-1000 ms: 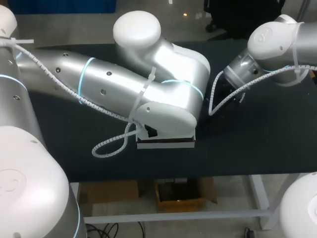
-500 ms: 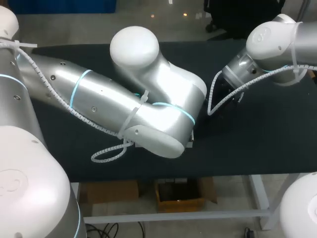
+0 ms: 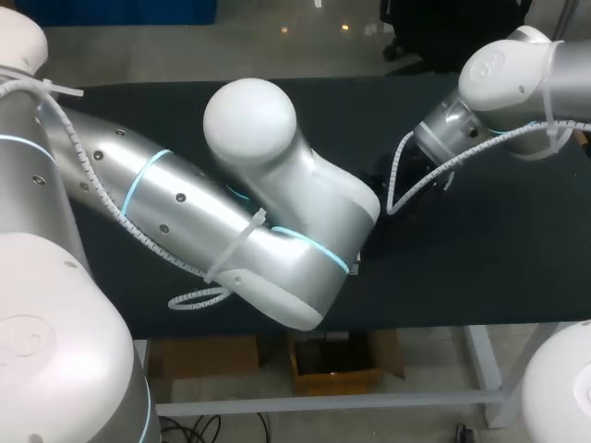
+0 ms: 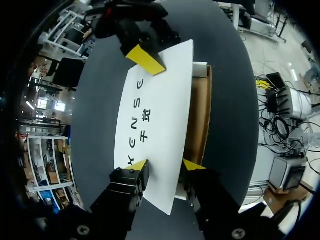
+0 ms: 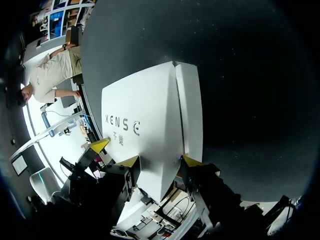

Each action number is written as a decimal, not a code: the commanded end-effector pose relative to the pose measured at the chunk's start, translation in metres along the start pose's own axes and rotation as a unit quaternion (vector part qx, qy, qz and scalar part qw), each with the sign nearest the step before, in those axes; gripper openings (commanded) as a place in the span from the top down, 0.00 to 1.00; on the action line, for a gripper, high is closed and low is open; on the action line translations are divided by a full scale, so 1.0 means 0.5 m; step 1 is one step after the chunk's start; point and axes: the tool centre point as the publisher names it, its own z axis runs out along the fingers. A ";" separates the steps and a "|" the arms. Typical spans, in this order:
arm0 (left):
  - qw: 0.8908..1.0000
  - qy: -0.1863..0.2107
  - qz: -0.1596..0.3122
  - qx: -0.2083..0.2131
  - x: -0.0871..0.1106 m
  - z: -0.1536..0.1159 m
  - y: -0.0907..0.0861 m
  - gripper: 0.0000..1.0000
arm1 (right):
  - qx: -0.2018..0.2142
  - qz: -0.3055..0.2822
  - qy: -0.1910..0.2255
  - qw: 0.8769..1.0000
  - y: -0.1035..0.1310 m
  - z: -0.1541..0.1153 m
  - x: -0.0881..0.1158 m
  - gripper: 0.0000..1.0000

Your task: Assemble the packaging by folding the flat box into shape, placing the metal phone stand inside, and closing the box properly

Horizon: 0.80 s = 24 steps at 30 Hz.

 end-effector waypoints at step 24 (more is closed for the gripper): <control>0.998 -0.056 0.012 0.004 0.036 0.029 0.002 0.62 | -0.006 -0.003 -0.001 1.000 -0.015 -0.009 -0.003 0.50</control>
